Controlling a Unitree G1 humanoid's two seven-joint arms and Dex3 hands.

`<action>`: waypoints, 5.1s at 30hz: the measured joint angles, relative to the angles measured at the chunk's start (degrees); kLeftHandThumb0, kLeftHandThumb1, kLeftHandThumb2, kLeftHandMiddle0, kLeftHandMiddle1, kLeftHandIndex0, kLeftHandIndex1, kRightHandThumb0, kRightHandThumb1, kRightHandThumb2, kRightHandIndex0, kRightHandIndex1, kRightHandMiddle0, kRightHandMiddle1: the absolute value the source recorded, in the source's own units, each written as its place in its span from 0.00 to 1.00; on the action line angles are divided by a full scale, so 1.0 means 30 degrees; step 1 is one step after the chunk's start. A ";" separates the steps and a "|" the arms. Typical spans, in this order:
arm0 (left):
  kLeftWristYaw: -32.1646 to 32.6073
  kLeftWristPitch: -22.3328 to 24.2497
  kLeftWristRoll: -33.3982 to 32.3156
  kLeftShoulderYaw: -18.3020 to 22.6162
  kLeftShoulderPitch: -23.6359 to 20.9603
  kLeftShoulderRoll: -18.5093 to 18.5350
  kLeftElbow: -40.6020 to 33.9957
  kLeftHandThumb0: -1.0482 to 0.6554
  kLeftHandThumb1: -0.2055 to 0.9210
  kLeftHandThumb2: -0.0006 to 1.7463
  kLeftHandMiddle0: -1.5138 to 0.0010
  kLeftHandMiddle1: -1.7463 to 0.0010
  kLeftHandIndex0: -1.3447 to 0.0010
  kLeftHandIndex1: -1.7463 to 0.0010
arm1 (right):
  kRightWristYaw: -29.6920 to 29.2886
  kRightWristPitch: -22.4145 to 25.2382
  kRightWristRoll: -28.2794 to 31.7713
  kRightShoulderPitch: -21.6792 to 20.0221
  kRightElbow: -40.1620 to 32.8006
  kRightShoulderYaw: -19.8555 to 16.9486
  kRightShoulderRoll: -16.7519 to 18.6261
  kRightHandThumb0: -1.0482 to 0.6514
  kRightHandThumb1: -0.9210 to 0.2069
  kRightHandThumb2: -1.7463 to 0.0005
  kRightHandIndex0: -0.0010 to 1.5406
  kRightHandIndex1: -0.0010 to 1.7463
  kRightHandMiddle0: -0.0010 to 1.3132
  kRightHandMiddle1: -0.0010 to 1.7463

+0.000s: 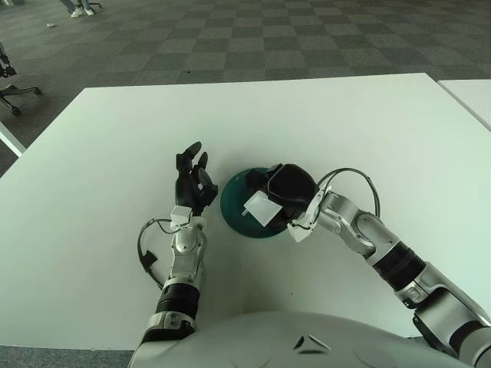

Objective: Put the charger into the plate.

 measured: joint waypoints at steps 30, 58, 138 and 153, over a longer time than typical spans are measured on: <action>-0.1979 -0.0561 -0.0019 0.0123 0.0045 -0.0171 -0.0004 0.12 1.00 0.55 0.76 0.98 1.00 0.54 | 0.1043 0.1871 -0.1975 0.0490 -0.1571 -0.0048 0.0143 0.00 0.00 0.44 0.00 0.00 0.00 0.00; -0.2091 -0.0451 -0.0055 0.0232 0.0146 -0.0162 -0.0417 0.10 1.00 0.56 0.76 0.99 1.00 0.46 | 0.3892 0.2098 1.4433 -0.0771 0.2471 -0.9006 0.2298 0.07 0.00 0.48 0.15 0.02 0.00 0.28; -0.3692 0.0139 -0.1044 0.0961 0.2285 0.0433 -0.2434 0.08 1.00 0.58 0.76 1.00 1.00 0.50 | 0.0431 -0.8390 2.0815 -0.1351 1.7627 -1.5540 0.9384 0.07 0.00 0.61 0.07 0.00 0.00 0.21; -0.0882 -0.1015 0.0147 0.1146 0.2167 0.0106 -0.2239 0.09 1.00 0.57 0.78 1.00 1.00 0.51 | -0.2735 -0.9850 1.8010 -0.1252 1.7638 -1.4589 0.9625 0.10 0.00 0.54 0.18 0.03 0.00 0.32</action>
